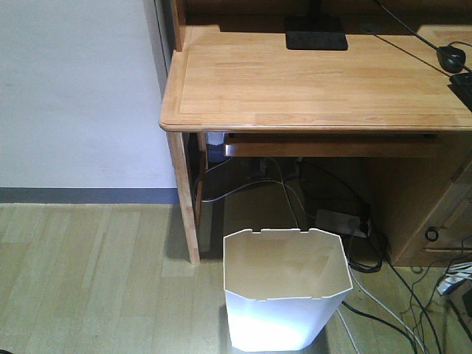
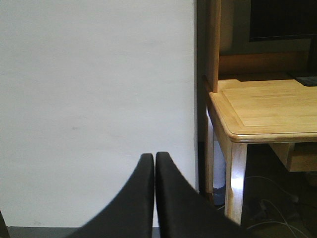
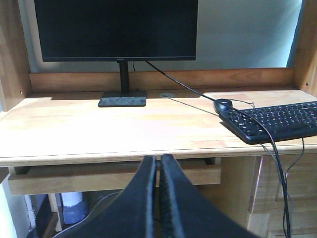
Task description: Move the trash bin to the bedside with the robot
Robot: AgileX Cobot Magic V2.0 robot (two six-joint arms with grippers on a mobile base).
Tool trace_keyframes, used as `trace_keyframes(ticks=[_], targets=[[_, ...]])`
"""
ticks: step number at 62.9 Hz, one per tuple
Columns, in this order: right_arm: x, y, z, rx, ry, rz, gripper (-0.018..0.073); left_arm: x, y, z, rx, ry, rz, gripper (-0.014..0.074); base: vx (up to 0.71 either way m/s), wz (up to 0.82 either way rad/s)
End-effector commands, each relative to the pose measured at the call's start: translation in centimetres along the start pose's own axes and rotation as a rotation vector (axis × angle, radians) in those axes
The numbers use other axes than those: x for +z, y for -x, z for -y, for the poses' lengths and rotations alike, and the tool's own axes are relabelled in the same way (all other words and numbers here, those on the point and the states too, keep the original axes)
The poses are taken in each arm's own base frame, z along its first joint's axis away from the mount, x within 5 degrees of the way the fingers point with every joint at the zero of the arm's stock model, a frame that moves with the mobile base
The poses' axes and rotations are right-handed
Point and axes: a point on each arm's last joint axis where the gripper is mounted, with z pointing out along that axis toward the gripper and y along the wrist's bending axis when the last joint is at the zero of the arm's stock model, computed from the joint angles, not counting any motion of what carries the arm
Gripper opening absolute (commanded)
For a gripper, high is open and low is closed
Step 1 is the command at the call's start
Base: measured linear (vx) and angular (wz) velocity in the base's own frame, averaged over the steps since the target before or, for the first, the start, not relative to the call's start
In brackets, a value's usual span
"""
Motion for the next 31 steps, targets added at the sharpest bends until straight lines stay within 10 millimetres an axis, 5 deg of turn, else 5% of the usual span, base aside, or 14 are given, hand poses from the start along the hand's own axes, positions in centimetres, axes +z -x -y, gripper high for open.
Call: trace_keyframes(ticks=[1, 15, 31], targets=[[0.0, -0.1, -0.1, -0.006, 0.007, 0.057, -0.0002, -0.2, 1.5, 0.1, -0.006, -0.009, 0.101, -0.0006, 0.0, 0.0], [0.0, 0.0, -0.1, -0.006, 0.008, 0.062, -0.0002, -0.2, 1.5, 0.1, -0.006, -0.009, 0.101, -0.0006, 0.0, 0.0], [-0.5, 2.6, -0.4, 0.001, 0.04, 0.297, -0.0002, -0.2, 1.5, 0.1, -0.006, -0.009, 0.101, -0.0006, 0.0, 0.0]])
